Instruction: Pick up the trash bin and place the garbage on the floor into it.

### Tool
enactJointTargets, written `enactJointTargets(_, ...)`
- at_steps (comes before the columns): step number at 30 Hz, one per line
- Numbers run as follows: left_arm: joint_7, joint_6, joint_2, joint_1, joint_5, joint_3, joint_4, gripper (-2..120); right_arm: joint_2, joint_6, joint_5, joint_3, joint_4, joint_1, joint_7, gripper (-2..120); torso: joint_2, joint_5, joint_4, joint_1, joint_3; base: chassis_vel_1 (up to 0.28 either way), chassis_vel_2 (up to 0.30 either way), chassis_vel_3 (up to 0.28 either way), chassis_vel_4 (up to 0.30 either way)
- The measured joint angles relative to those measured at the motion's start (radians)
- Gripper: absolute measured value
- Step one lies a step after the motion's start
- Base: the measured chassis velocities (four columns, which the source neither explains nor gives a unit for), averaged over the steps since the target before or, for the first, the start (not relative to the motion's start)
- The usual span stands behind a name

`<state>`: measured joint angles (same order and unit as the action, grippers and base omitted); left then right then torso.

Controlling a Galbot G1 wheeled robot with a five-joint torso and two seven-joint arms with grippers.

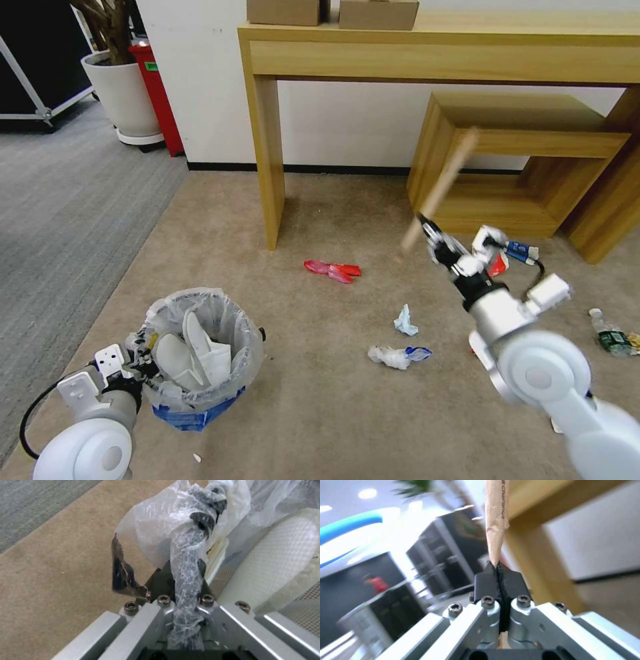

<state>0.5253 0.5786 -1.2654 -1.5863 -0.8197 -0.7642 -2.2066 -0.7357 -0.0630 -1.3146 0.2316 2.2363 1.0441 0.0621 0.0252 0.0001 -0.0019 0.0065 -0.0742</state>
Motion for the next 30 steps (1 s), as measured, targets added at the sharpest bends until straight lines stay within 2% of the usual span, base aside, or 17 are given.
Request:
enactJointTargets(1,0.003,0.003,0.000,0.002,-0.003,0.005,-0.004,0,0.041,-0.038,0.008,-0.069,-0.002,-0.047,-0.049,0,0.000,-0.0002,-0.0002,0.000,0.000,0.000,0.000,0.000,0.000)
enactJointTargets(2,0.003,0.003,0.000,0.002,-0.003,0.005,-0.004,0,0.041,-0.038,0.008,-0.069,-0.002,-0.047,-0.049,0,0.000,-0.0002,-0.0002,0.000,0.000,0.000,0.000,0.000,0.000)
enactJointTargets(5,0.008,0.007,-0.009,0.004,-0.003,0.016,-0.015,0,0.092,-0.112,0.045,-0.244,-0.038,-0.159,-0.155,0,0.000,0.0002,-0.0004,0.000,0.000,0.000,0.000,0.000,0.000)
enactJointTargets(6,0.008,0.007,-0.009,0.004,-0.003,0.016,-0.015,0,0.092,-0.112,0.045,-0.244,-0.038,-0.159,-0.155,0,0.000,0.0002,-0.0004,0.000,0.000,0.000,0.000,0.000,0.000)
enactJointTargets(9,0.012,0.012,-0.018,0.005,-0.001,0.023,-0.024,0,0.081,-0.153,0.080,-0.423,-0.087,-0.307,-0.211,0,0.000,0.0001,-0.0003,0.000,0.000,0.000,0.000,0.000,0.000)
enactJointTargets(10,0.012,0.012,-0.018,0.005,-0.001,0.023,-0.024,0,0.081,-0.153,0.080,-0.423,-0.087,-0.307,-0.211,0,0.000,0.0001,-0.0003,0.000,0.000,0.000,0.000,0.000,0.000)
enactJointTargets(13,0.015,0.016,-0.029,0.004,0.001,0.027,-0.037,0,0.018,-0.174,0.118,-0.578,-0.150,-0.443,-0.228,0,0.000,-0.0001,-0.0001,0.000,0.000,0.000,0.000,0.000,0.000)
enactJointTargets(14,0.015,0.016,-0.029,0.004,0.001,0.027,-0.037,0,0.018,-0.174,0.118,-0.578,-0.150,-0.443,-0.228,0,0.000,-0.0001,-0.0001,0.000,0.000,0.000,0.000,0.000,0.000)
enactJointTargets(17,0.016,0.019,-0.043,0.000,0.002,0.028,-0.050,0,-0.059,-0.196,0.165,-0.719,-0.237,-0.534,-0.242,0,0.000,-0.0001,-0.0001,0.000,0.000,0.000,0.000,0.000,0.000)
enactJointTargets(18,0.016,0.019,-0.043,0.000,0.002,0.028,-0.050,0,-0.059,-0.196,0.165,-0.719,-0.237,-0.534,-0.242,0,0.000,-0.0001,-0.0001,0.000,0.000,0.000,0.000,0.000,0.000)
enactJointTargets(21,0.016,0.020,-0.052,-0.008,0.004,0.023,-0.063,0,-0.117,-0.210,0.209,-0.822,-0.306,-0.575,-0.248,0,0.000,-0.0001,-0.0002,0.000,0.000,0.000,0.000,0.000,0.000)
enactJointTargets(30,0.016,0.021,-0.073,-0.023,0.009,0.014,-0.089,0,-0.225,-0.217,0.243,-0.929,-0.430,-0.592,-0.242,0,0.000,-0.0002,-0.0002,0.000,0.000,0.000,0.000,0.000,0.000)
